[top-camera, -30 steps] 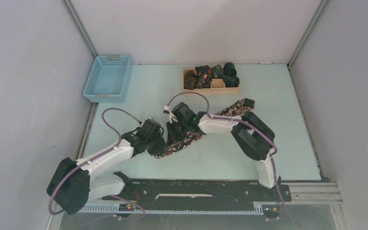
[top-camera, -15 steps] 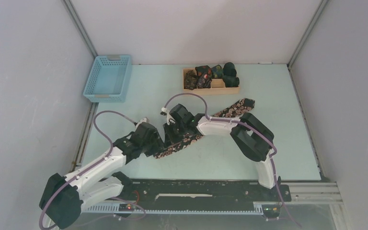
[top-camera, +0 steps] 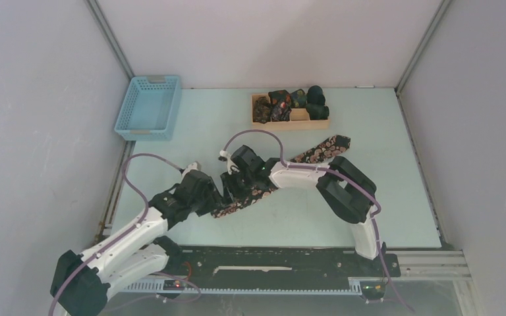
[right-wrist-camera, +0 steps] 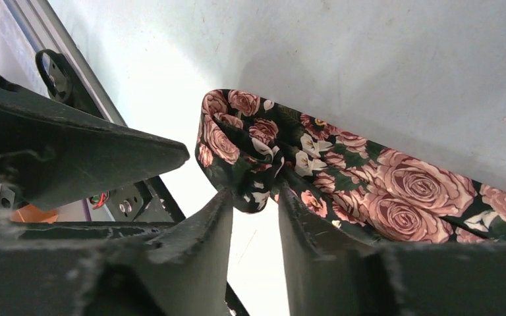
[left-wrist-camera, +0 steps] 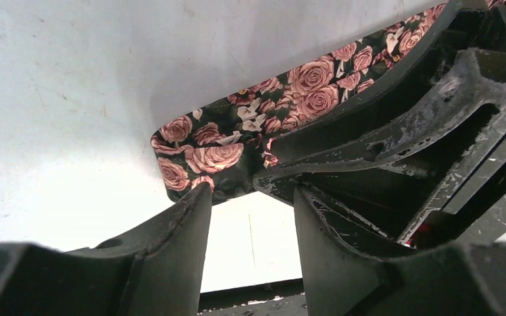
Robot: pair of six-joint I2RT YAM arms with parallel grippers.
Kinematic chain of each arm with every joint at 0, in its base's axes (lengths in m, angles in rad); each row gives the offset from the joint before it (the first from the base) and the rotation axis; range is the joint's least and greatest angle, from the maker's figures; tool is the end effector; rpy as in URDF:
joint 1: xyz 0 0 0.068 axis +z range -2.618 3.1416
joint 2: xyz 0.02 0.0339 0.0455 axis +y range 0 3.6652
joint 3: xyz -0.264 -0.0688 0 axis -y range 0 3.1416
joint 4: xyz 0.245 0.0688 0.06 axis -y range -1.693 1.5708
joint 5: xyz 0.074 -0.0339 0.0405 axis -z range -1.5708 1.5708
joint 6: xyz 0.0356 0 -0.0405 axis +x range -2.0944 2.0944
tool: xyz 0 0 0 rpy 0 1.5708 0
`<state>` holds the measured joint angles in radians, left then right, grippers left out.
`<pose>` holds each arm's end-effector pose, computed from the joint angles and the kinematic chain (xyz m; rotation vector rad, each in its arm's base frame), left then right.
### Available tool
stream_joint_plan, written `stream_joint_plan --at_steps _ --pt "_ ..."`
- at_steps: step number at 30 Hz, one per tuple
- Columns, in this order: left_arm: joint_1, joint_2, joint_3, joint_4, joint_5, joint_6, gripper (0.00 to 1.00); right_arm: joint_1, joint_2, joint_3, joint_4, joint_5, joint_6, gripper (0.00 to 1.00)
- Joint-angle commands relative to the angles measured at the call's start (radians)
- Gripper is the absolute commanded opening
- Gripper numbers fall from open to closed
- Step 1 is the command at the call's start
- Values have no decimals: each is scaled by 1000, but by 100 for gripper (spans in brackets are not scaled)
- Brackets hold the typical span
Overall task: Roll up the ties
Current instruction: Roll the tie at the center of the board.
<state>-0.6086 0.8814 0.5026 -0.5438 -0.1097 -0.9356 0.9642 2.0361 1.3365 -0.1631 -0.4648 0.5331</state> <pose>0.1400 -0.0928 0.1952 -0.4630 2.5167 -0.4990 0.2339 0.3651 0.1572 -0.8076 2.5851 1.1466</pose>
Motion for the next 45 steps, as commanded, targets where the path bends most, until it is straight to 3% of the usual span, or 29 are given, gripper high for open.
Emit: stream_joint_plan --at_steps 1,4,5,9,14,24,34,45 --pt "-5 -47 3 -24 -56 25 56 19 -86 12 14 17 -8 39" --pt "-4 -74 6 -49 -74 35 57 23 -102 15 7 40 -15 56" --pt "-3 -82 7 -57 -82 37 57 23 -102 21 -3 48 -17 58" --pt "4 -104 8 -86 -104 45 57 29 -103 33 -19 50 -17 48" --pt "30 -142 -6 -121 -121 53 56 46 -98 48 -20 38 -15 28" --pt "56 -193 -58 -112 -136 29 57 63 -24 117 -45 20 -22 11" --pt "69 -157 -84 -61 -108 34 55 49 32 121 -57 29 -29 0" --pt "70 -128 -117 25 -48 43 55 21 48 86 -64 50 -35 0"
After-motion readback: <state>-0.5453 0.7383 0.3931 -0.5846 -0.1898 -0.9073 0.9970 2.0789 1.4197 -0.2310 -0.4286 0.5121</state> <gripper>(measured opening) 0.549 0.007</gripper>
